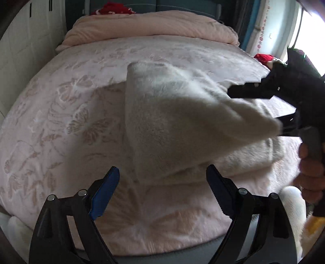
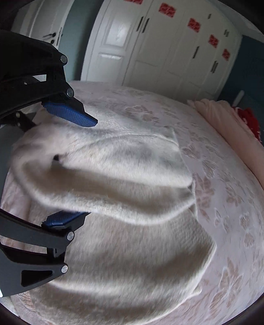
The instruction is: Fold small clothes
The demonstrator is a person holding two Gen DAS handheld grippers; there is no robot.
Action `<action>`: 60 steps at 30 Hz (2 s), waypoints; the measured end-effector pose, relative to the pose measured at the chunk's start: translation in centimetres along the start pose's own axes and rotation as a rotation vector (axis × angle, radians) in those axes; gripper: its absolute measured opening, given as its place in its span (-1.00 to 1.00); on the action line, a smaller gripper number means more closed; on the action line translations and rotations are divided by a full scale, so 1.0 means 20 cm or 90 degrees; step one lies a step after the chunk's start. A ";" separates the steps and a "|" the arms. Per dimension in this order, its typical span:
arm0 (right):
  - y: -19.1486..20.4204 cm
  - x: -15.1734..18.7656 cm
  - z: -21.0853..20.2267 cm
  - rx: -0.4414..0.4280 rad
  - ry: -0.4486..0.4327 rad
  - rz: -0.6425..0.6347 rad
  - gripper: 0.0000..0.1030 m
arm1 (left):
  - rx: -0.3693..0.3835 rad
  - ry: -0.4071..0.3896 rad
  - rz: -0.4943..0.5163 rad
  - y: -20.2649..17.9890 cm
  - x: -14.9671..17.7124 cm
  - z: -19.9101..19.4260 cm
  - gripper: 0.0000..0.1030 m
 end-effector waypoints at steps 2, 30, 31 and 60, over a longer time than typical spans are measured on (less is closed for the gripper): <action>0.09 -0.03 0.07 0.048 0.027 -0.035 0.51 | 0.006 0.016 -0.007 0.00 0.00 0.07 0.63; -0.72 0.18 -0.55 0.080 -0.176 0.054 -0.12 | 0.034 0.075 0.014 -0.17 -0.04 0.15 -0.66; -0.72 0.22 -0.60 0.084 -0.189 0.052 -0.03 | 0.045 0.063 0.036 -0.18 -0.04 0.06 -0.65; -0.77 -0.36 -0.38 0.048 -0.157 0.069 -0.60 | 0.014 0.025 0.147 -0.59 -0.29 0.22 0.17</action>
Point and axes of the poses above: each gripper's, at about its wrist camera, not at the fingertips, and z roughly the way its jaws point, y to its left, x to its underside, the point moved 5 cm from there along z, roughly the way its jaws point, and after that the axes turned 1 degree about z, right-handed, at the moved point
